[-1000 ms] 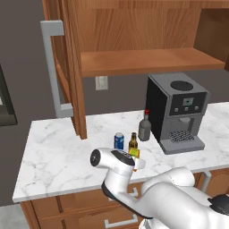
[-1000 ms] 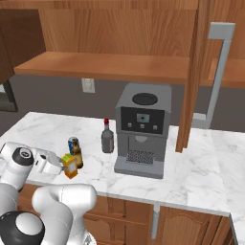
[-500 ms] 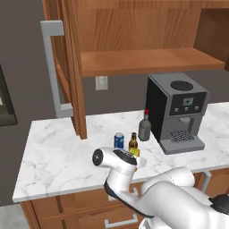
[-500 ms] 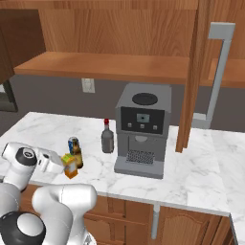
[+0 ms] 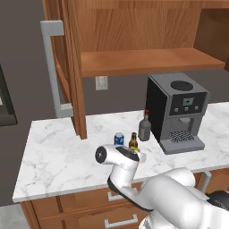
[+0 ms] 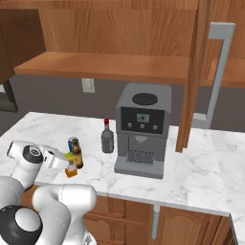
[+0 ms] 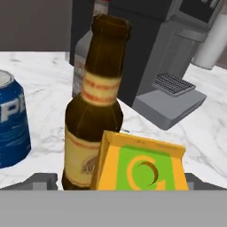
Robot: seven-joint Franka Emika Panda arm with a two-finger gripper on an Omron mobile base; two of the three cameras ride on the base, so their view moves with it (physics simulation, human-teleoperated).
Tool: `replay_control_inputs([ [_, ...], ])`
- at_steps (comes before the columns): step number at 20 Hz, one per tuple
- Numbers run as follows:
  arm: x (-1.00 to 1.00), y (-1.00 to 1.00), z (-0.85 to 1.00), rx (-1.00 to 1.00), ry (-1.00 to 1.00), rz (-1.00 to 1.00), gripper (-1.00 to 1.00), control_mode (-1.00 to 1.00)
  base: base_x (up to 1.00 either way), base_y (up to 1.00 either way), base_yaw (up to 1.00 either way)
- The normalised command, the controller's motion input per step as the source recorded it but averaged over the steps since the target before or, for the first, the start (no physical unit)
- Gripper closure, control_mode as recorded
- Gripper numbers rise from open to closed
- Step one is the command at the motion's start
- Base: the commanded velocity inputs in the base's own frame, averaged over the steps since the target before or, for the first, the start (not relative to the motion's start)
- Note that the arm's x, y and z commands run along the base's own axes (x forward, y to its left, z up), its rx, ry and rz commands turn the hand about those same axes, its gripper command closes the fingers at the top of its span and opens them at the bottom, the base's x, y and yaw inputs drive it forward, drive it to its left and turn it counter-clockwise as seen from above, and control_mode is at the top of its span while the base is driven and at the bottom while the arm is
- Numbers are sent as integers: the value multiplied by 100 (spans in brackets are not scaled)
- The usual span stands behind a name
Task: Sort all alcoholic drinks to one cabinet, and non-alcoholic drinks to the other.
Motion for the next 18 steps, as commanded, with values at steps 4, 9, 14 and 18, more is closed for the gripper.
replay_control_inputs([
  [4,10,0,-1,0,0,3,100,-100,0,0,0],
  [9,-8,-1,0,0,0,1,100,-100,0,0,0],
  [14,-71,-3,35,0,0,3,100,-100,0,0,0],
  [18,-81,0,86,1,-2,5,100,-100,0,0,0],
])
